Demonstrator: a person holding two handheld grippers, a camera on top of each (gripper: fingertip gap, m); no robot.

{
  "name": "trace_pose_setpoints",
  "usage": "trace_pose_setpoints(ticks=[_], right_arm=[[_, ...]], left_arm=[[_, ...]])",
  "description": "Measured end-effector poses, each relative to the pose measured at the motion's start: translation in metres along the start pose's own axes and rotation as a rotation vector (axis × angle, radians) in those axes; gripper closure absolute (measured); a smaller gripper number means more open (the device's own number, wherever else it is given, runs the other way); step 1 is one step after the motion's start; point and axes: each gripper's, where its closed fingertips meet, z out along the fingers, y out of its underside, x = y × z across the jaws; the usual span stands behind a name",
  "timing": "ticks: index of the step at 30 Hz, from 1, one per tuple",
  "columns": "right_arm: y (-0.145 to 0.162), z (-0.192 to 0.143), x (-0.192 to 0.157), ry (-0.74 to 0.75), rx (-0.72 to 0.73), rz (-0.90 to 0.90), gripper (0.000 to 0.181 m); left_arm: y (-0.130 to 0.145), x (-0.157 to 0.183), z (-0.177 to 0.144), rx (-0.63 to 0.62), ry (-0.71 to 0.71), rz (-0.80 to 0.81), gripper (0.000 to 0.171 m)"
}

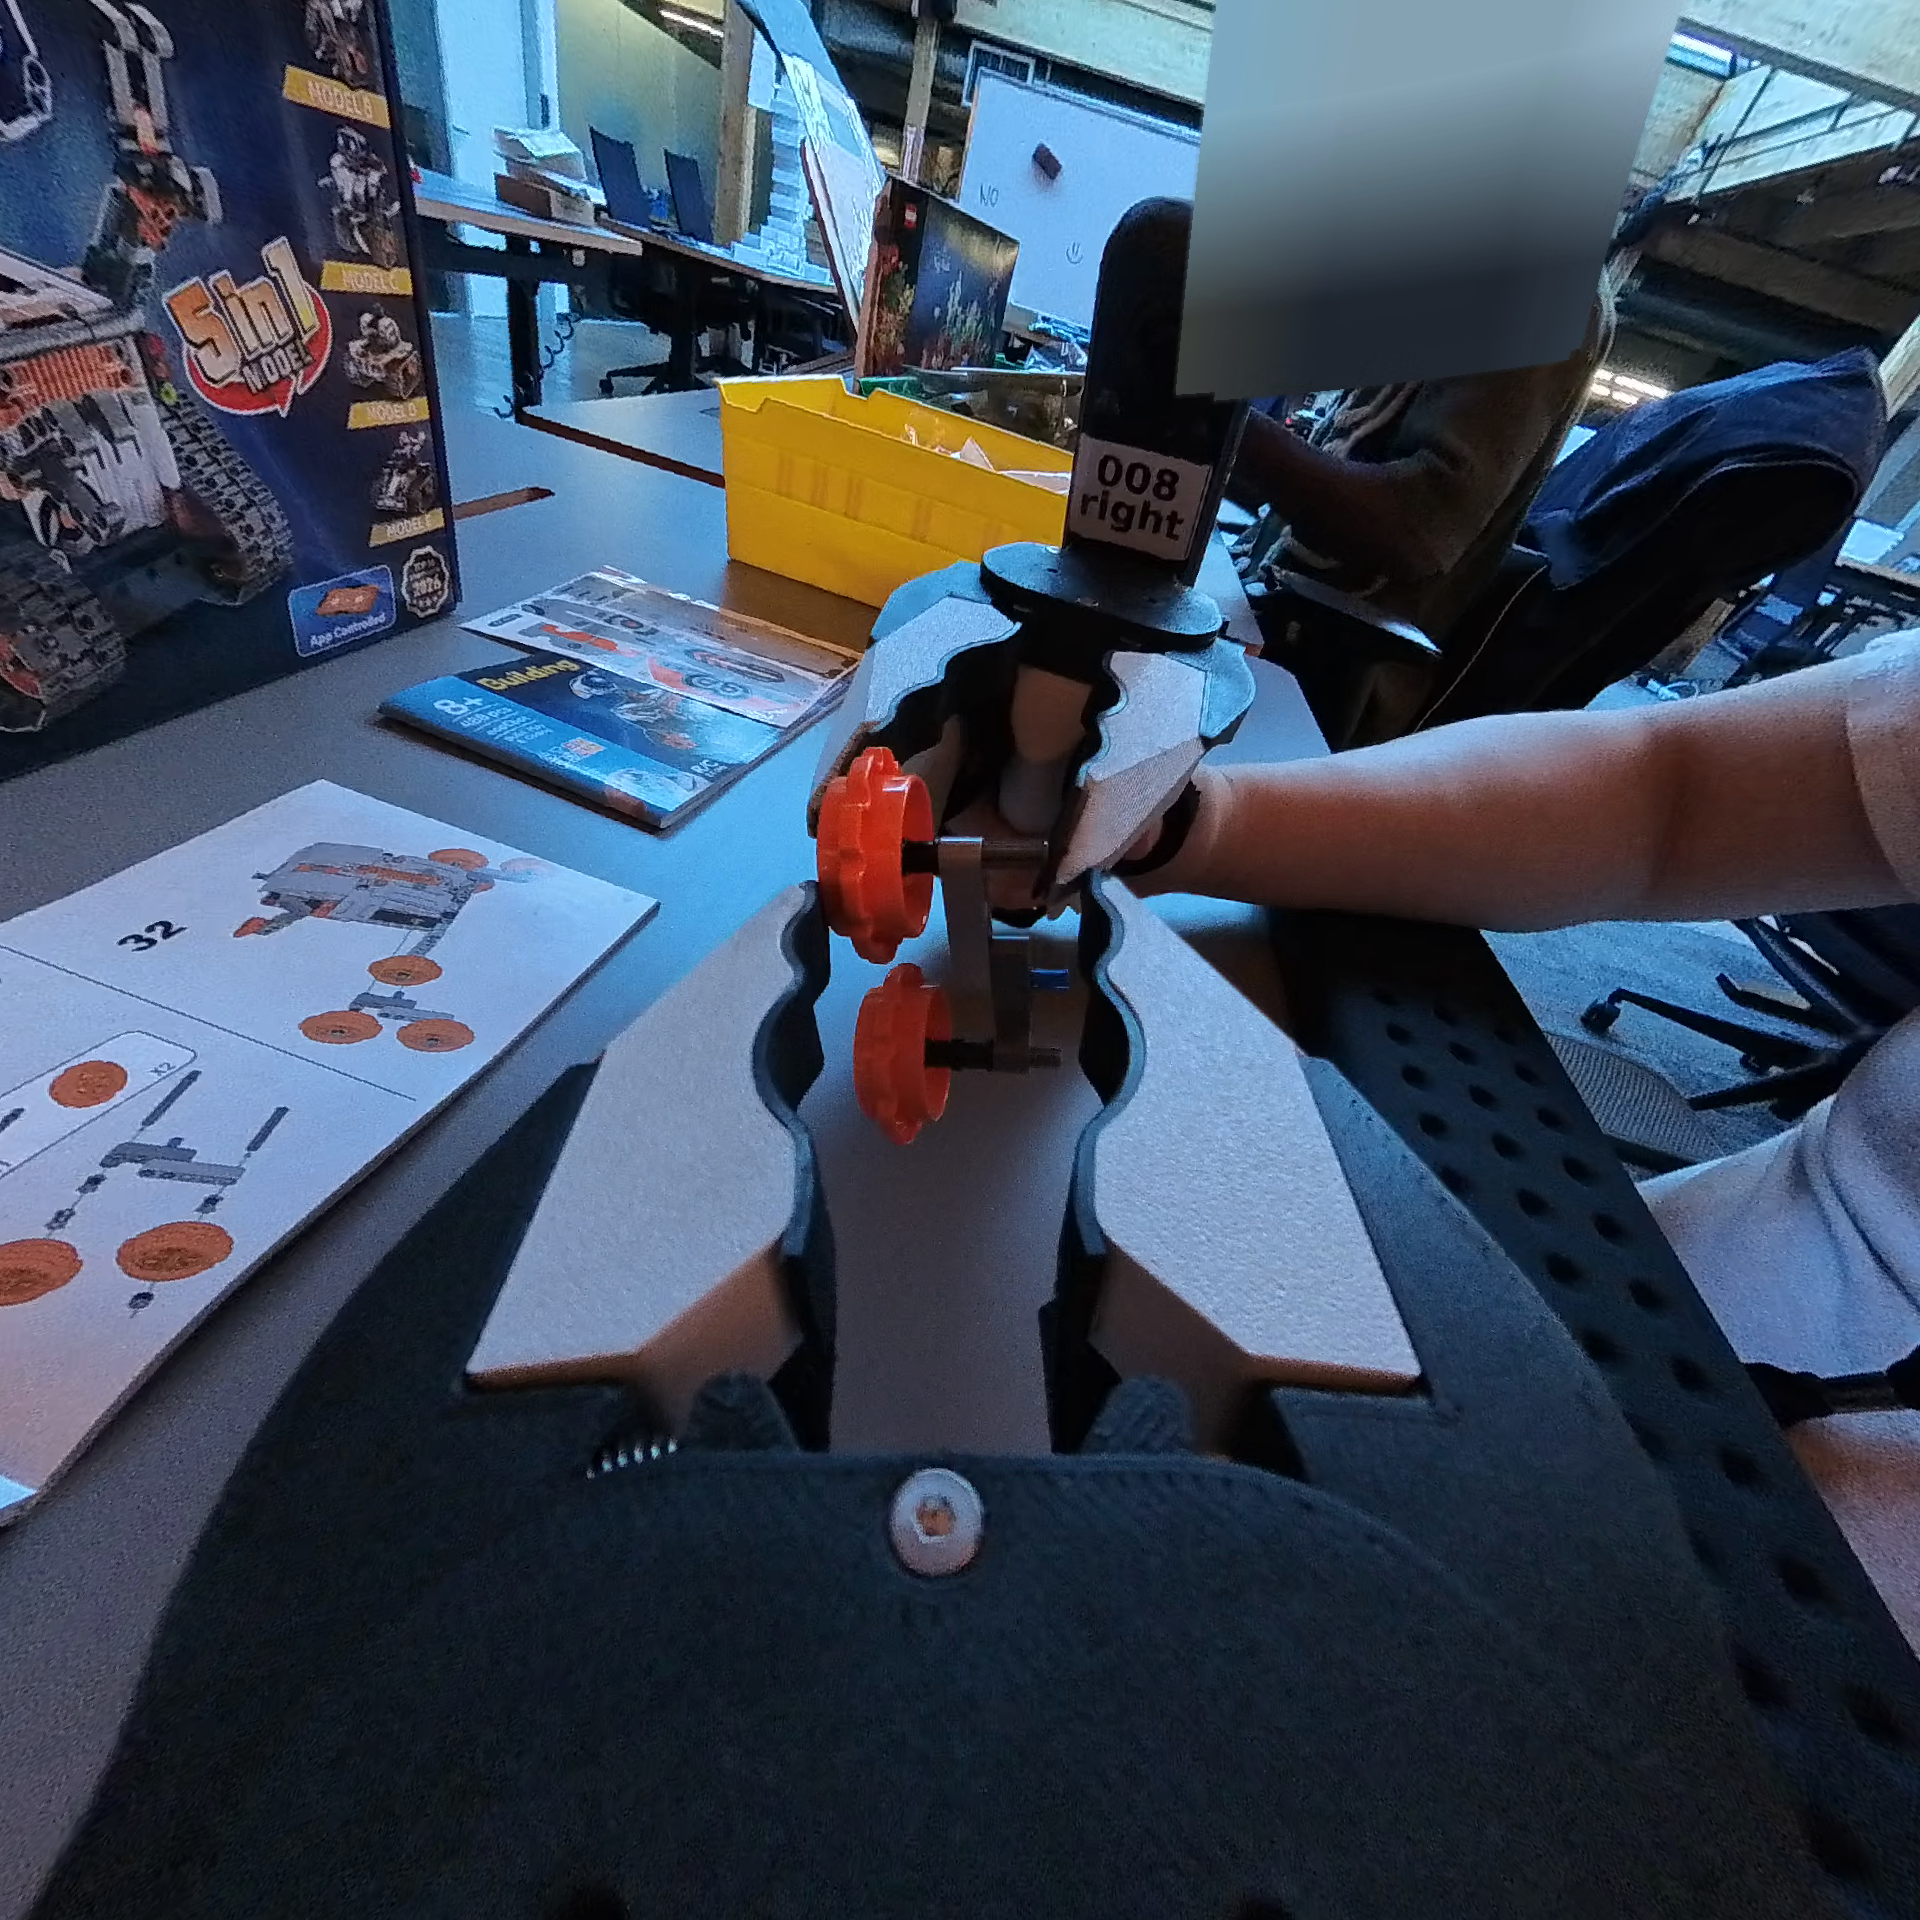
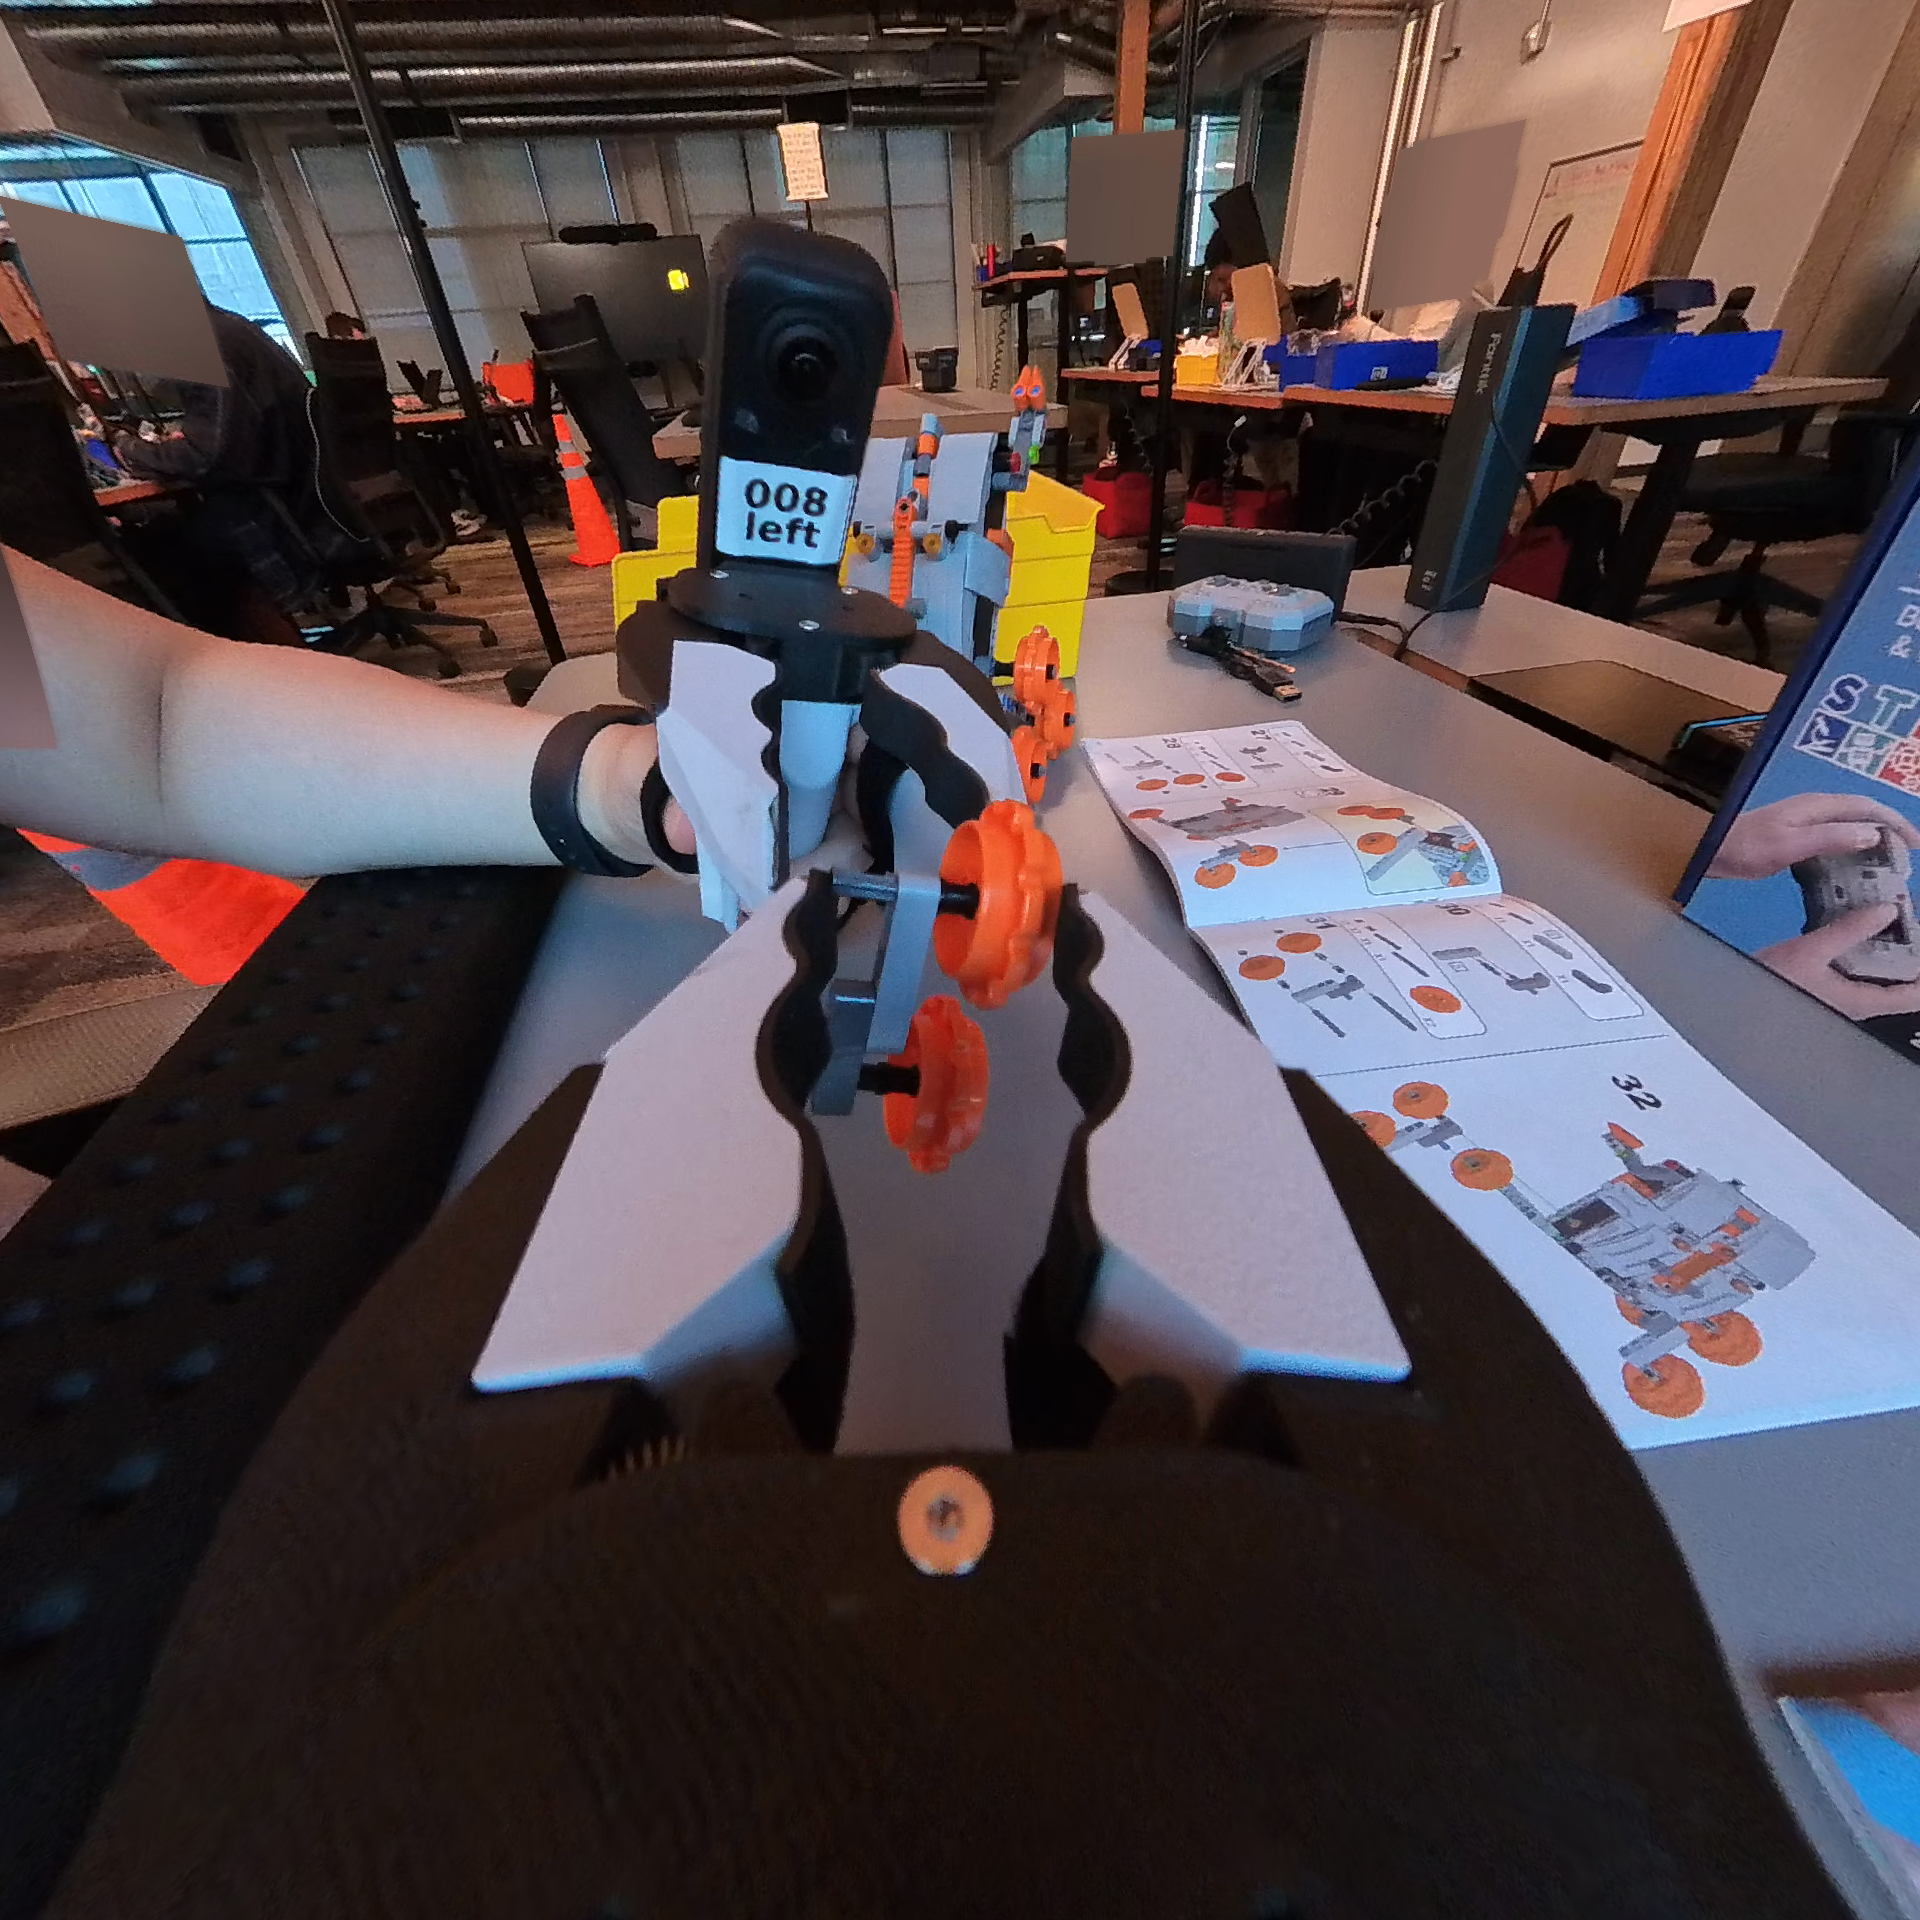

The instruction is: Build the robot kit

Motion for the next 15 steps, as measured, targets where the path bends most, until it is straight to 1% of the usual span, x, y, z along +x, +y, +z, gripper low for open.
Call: trace_pose_setpoints(ticks=[11, 15], right_arm=[[0.0000, -0.0002, 0.0002, -0.005, 0.006, 0.015, 0.140], [-0.0021, 0.0041, 0.0022, -0.023, 0.029, 0.076, 0.138]], left_arm=[[-0.0005, -0.0007, 0.0004, 0.008, -0.011, 0.008, 0.125], [-0.0013, -0.0042, -0.0019, 0.012, 0.017, -0.059, 0.124]])
